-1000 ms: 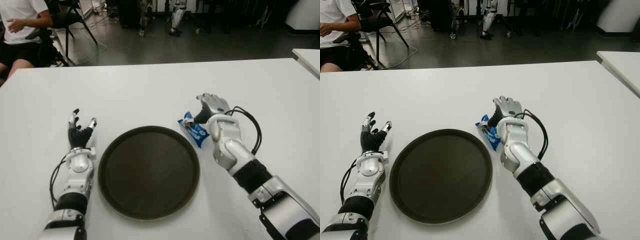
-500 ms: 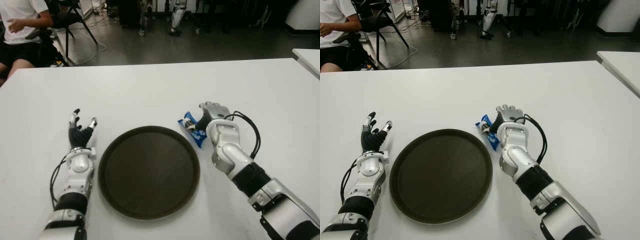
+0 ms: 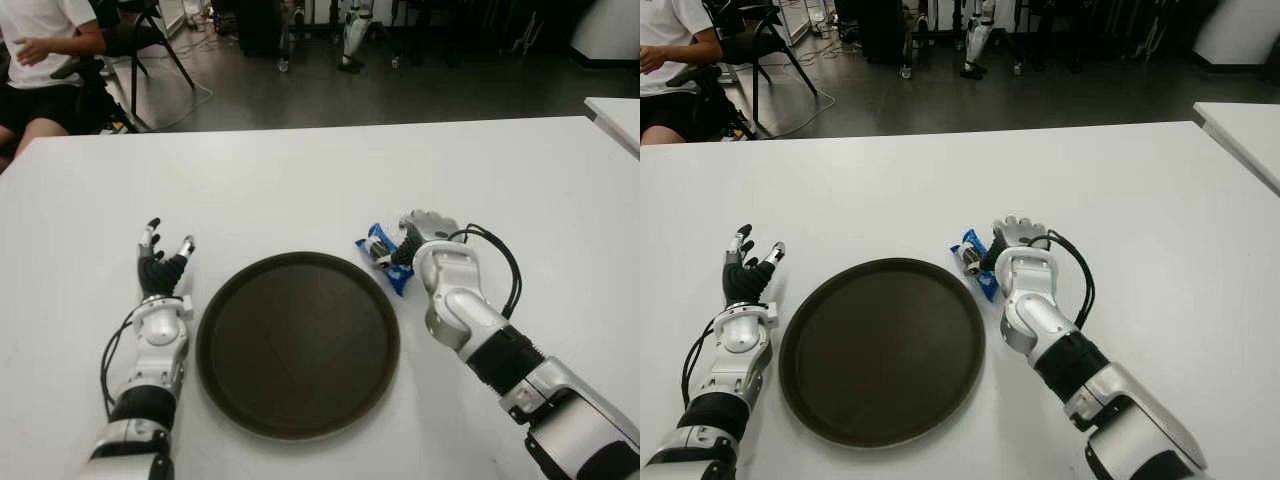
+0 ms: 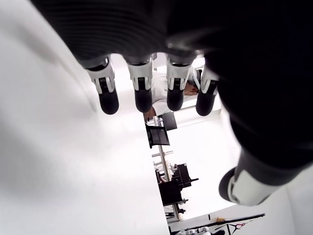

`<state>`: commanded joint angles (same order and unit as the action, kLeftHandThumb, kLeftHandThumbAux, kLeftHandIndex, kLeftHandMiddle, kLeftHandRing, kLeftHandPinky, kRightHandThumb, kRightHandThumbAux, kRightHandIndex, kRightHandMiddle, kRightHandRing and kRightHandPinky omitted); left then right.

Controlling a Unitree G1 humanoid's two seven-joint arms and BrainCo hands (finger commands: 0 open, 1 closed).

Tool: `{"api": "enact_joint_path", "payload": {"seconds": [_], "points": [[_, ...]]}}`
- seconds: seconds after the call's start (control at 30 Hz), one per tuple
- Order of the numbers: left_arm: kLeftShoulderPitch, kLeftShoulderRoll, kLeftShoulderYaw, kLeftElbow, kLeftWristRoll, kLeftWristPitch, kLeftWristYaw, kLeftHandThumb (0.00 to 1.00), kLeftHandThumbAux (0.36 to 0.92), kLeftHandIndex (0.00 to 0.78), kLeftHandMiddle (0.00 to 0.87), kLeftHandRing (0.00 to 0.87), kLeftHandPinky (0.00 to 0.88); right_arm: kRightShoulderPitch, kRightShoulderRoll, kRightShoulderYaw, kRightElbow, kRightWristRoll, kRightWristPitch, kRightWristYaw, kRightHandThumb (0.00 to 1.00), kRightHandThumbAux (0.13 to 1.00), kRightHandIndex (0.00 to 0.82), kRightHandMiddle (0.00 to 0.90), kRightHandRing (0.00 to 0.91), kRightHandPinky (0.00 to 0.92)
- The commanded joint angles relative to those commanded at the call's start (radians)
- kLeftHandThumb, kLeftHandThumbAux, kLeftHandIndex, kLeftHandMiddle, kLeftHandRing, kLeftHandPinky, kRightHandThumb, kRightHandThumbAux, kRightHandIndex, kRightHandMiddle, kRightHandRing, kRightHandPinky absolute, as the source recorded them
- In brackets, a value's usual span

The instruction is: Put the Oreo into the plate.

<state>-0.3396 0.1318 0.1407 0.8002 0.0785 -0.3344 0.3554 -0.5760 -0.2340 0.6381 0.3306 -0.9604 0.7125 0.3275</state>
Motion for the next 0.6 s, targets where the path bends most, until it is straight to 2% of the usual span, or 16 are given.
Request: {"api": "enact_joint_path", "payload": {"seconds": [0.3,0.6], "points": [[-0.001,0.004,-0.001,0.007,0.001,0.001,-0.003,0.026,0.673,0.016,0.029,0.010,0.020,-0.005,0.001,0.007,0.005,-0.017,0.006,0.023,0.000,0.487,0.255,0.055,0.018,0.007],[-0.003,-0.004,0.007,0.004,-0.011,0.009,-0.001,0.070,0.687,0.026,0.050,0.031,0.041,-0.002,0.017,-0.004,0.009,-0.023,0.020,0.008,0.000,0.480,0.168,0.051,0.019,0.013]]}}
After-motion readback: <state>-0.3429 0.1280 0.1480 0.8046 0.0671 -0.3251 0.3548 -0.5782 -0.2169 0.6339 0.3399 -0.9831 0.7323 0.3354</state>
